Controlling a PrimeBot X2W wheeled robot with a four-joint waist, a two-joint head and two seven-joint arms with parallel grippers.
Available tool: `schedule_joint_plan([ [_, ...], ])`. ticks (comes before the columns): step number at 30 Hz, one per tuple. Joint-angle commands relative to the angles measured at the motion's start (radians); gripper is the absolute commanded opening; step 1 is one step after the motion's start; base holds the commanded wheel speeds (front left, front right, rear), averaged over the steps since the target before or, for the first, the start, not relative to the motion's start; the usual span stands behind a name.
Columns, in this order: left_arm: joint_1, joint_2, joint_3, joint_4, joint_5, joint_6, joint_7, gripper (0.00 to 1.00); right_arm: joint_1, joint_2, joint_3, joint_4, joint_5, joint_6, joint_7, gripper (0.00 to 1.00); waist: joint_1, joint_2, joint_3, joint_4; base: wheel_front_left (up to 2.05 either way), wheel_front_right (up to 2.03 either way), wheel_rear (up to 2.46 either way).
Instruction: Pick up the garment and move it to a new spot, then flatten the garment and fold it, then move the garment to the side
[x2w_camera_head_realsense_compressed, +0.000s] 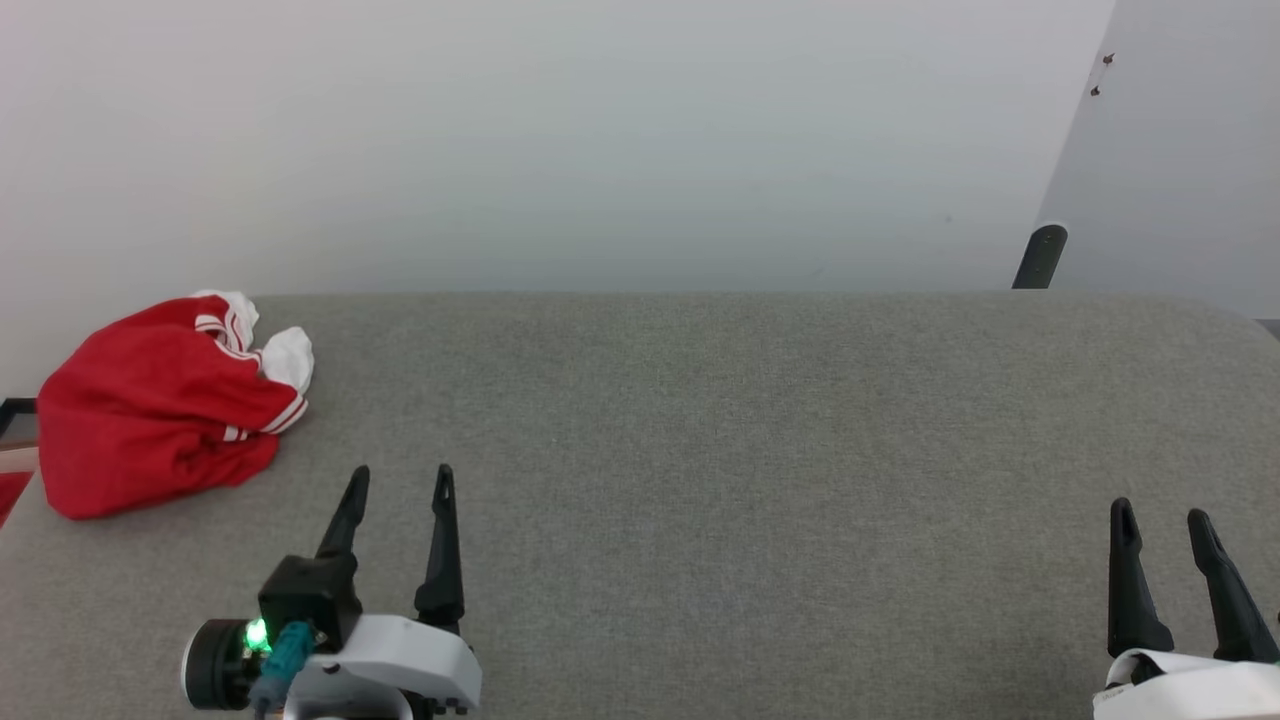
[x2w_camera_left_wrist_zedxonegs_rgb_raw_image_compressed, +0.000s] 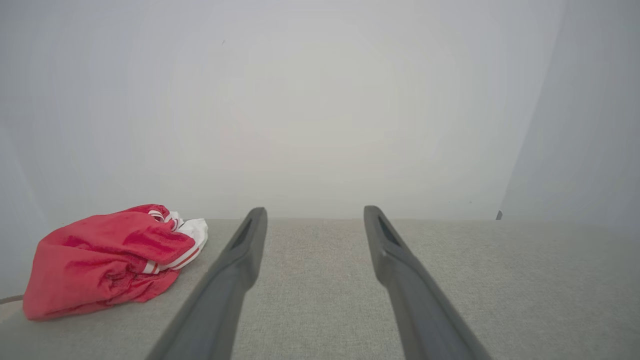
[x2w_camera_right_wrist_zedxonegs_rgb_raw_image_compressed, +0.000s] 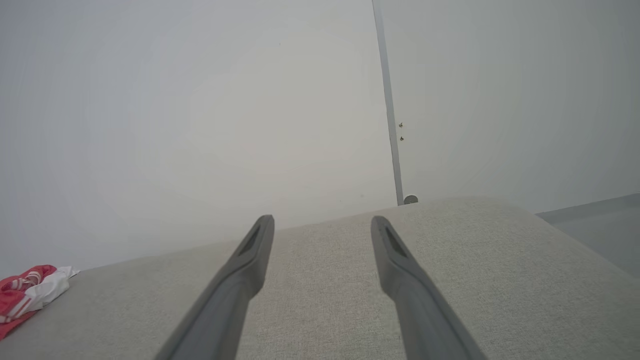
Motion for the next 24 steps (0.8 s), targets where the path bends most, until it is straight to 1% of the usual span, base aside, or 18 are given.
schedule_joint_plan([
  [1,0.003,0.007,-0.004,-0.01,0.026,0.004,-0.01,1.0,0.009,-0.003,-0.004,-0.011,-0.023,0.005,-0.009,1.0,-0.0001,-0.0001,-0.002,0.0,0.0,0.0,0.0],
  [7,0.008,0.002,0.004,-0.015,0.054,-0.013,-0.021,1.0,0.017,-0.003,-0.009,-0.02,-0.078,0.005,-0.02,1.0,-0.0001,-0.0001,-0.01,0.0,0.0,0.0,0.0],
  [16,0.024,-0.019,0.042,0.009,0.078,-0.064,-0.039,1.0,0.033,-0.003,-0.02,-0.034,-0.155,0.005,-0.033,1.0,-0.0001,-0.0001,-0.026,0.004,0.0,0.0,0.0],
  [21,0.025,-0.025,0.069,0.029,0.111,-0.09,-0.047,1.0,0.052,-0.003,-0.023,-0.042,-0.197,0.005,-0.037,1.0,-0.0001,-0.0001,-0.039,0.025,0.0,0.0,0.0],
  [24,0.024,-0.025,0.088,0.048,0.133,-0.097,-0.053,1.0,0.054,-0.003,-0.019,-0.046,-0.221,0.005,-0.042,1.0,-0.0001,-0.0001,-0.047,0.049,0.0,0.0,0.0],
])
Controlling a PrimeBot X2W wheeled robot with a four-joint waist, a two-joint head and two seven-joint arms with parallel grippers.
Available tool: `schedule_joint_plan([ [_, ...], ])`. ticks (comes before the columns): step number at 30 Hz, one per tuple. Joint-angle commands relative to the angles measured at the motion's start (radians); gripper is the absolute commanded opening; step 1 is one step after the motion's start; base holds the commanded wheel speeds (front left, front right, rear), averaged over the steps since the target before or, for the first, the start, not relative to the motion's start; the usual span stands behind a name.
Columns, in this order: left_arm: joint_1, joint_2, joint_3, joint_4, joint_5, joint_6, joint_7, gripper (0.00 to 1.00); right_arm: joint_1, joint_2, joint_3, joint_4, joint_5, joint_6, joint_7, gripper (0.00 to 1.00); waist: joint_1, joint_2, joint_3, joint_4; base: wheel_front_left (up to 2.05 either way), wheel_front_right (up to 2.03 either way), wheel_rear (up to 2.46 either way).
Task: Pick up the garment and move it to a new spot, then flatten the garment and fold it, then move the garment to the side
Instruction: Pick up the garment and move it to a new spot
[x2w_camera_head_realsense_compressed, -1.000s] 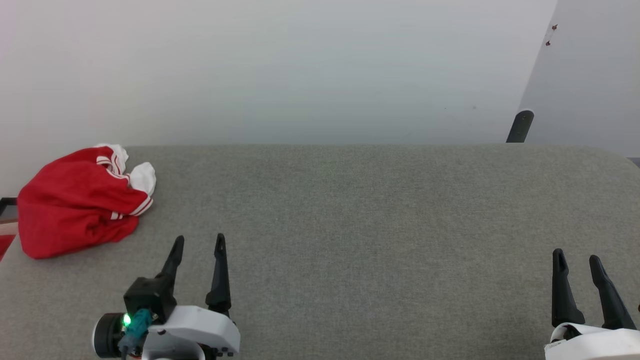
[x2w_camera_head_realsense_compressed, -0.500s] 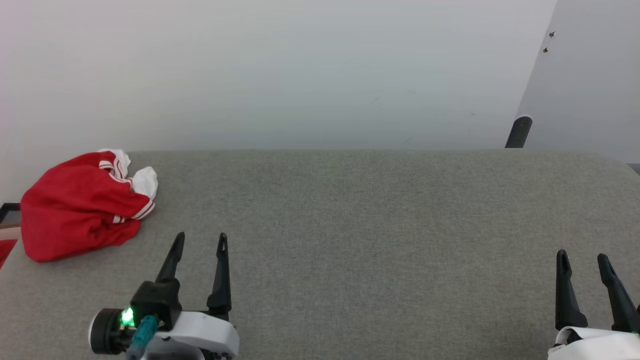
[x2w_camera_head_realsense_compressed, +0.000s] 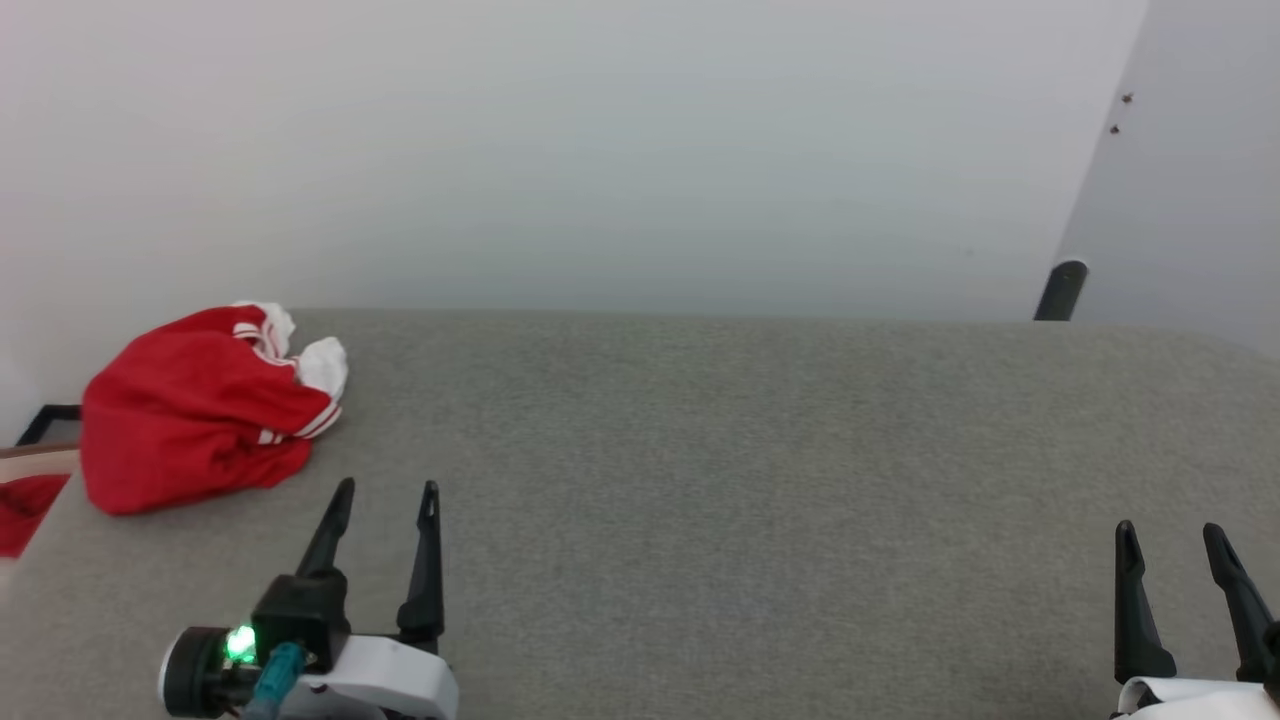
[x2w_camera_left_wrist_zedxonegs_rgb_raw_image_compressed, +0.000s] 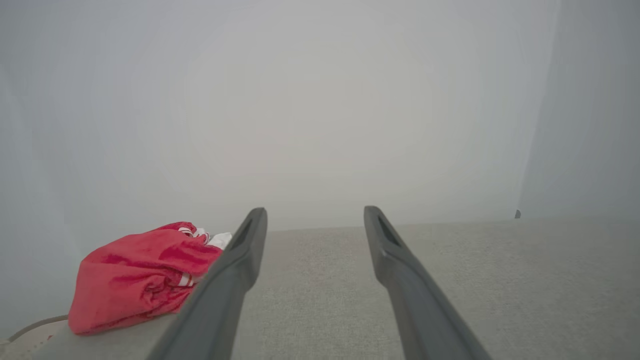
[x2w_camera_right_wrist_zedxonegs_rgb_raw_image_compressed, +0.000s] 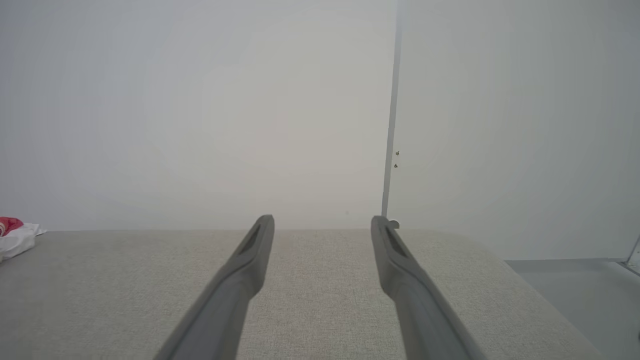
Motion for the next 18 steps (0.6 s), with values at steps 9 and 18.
schedule_joint_plan([
  [9,-0.013,0.017,0.082,0.047,0.046,0.001,-0.014,1.0,0.006,-0.002,0.036,-0.001,-0.046,0.004,-0.012,1.0,-0.0001,0.0,-0.027,0.114,0.0,0.0,0.0],
  [18,-0.008,0.019,0.152,0.06,0.038,0.0,-0.013,1.0,-0.029,-0.002,0.114,0.034,-0.028,0.003,-0.023,1.0,-0.0001,0.0,-0.028,0.227,0.0,0.0,0.0],
])
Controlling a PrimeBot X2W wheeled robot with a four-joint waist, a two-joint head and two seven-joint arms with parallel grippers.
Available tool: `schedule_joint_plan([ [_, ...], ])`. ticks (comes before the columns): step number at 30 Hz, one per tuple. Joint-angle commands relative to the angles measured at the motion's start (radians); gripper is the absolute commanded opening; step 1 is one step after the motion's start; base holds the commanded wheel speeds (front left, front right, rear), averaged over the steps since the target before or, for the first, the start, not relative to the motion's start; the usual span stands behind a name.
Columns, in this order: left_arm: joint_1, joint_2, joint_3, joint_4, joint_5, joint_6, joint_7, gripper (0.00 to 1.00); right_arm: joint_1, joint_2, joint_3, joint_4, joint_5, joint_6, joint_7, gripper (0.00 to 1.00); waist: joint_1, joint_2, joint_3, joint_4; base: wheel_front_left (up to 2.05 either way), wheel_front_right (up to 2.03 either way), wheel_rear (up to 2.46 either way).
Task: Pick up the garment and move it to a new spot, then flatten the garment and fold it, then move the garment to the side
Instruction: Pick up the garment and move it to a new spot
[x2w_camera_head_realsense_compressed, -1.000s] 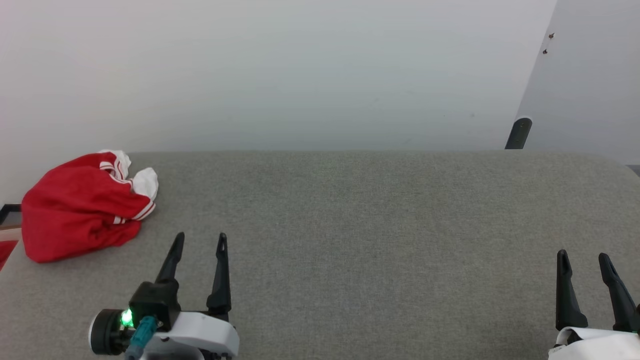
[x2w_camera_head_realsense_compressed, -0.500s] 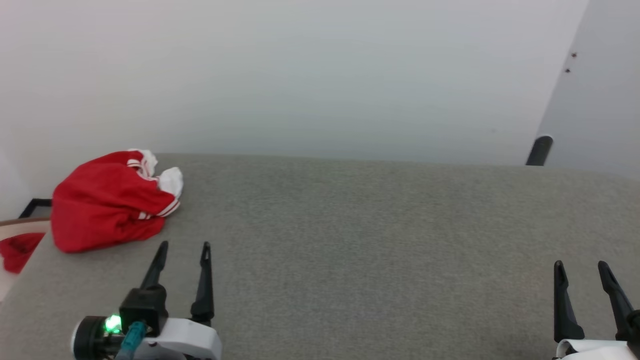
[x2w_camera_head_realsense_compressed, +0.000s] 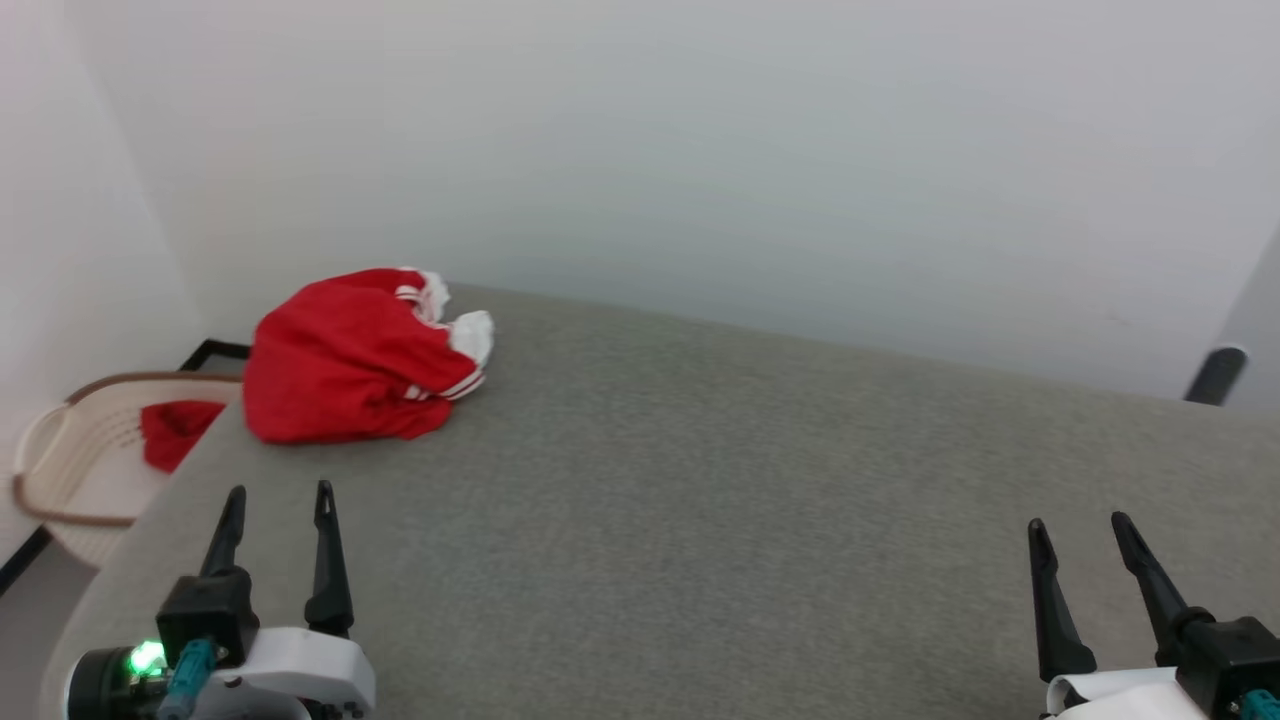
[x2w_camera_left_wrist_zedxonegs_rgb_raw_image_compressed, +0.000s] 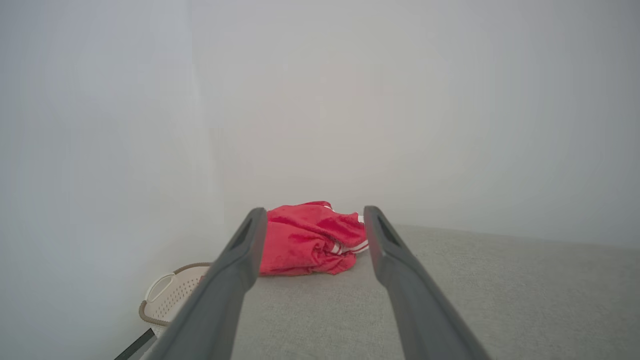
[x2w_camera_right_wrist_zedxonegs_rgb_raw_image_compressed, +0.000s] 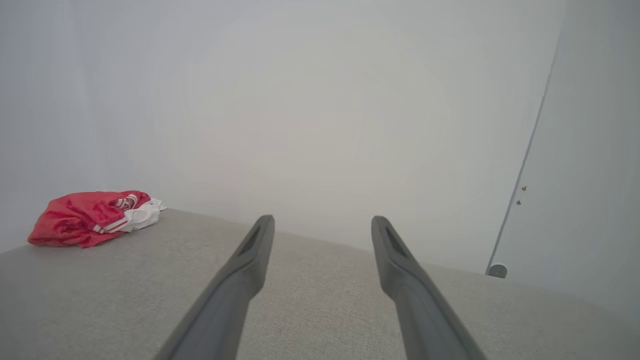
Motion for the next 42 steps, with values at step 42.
schedule_joint_plan([
  [42,-1.042,0.451,-0.01,0.651,-0.331,-0.196,0.795,1.0,-0.195,0.0,0.047,-0.209,-0.085,0.002,0.086,1.0,-0.0001,-0.0001,0.552,-0.266,0.0,0.0,0.0],
])
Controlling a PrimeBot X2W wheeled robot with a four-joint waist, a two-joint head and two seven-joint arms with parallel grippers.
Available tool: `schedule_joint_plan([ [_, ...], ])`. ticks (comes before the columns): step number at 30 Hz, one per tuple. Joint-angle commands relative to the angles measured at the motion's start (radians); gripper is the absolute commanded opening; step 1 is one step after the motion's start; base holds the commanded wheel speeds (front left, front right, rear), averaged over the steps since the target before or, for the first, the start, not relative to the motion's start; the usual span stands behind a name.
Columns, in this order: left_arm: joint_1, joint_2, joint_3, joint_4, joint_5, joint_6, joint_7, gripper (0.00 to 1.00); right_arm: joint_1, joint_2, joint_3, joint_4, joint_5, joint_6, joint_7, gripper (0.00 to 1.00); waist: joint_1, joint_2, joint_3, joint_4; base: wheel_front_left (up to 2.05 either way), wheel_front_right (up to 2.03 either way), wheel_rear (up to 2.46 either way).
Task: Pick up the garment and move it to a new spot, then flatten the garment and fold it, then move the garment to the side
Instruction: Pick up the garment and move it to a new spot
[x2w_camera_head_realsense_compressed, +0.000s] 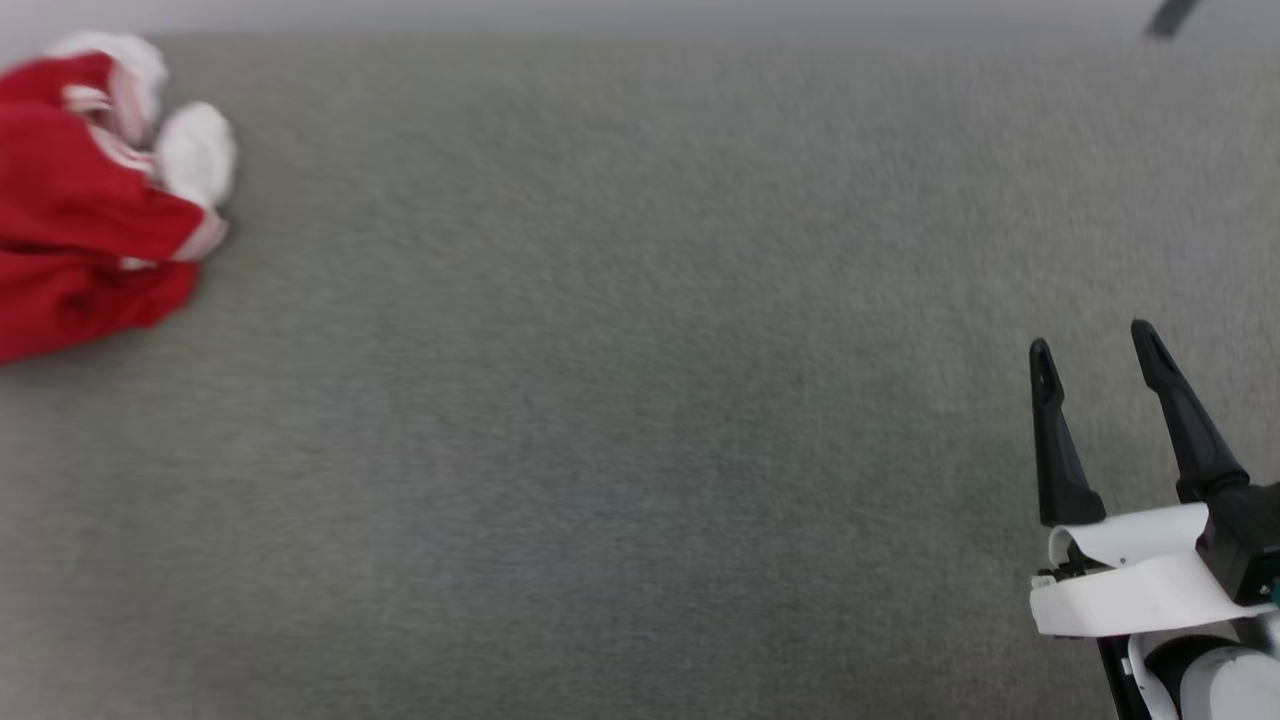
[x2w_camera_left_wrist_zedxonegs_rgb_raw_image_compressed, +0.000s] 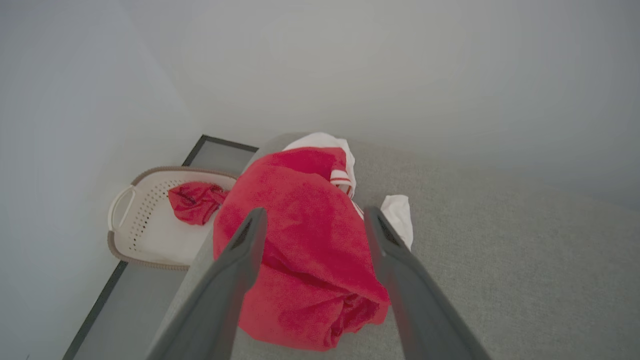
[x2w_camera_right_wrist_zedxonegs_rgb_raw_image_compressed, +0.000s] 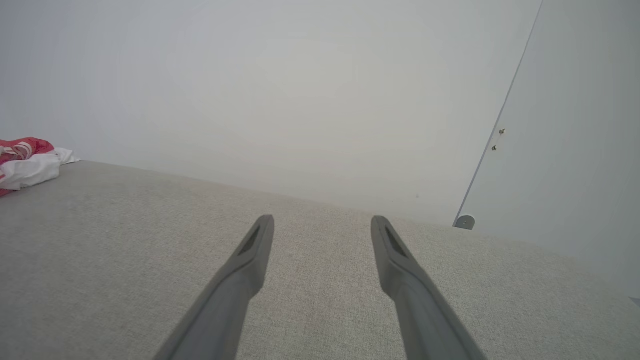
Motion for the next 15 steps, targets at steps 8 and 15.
schedule_joint_plan([
  [8,-0.105,0.052,-0.032,0.147,0.015,0.029,0.15,1.0,-0.035,0.001,0.013,-0.042,0.008,0.001,0.022,1.0,0.0,-0.0001,0.18,-0.129,0.0,0.0,0.0],
  [15,-0.121,0.05,-0.056,0.244,0.023,0.057,0.221,1.0,-0.053,-0.003,0.026,-0.083,0.013,0.001,0.062,1.0,0.0,-0.0001,0.228,-0.148,0.0,0.0,0.0],
])
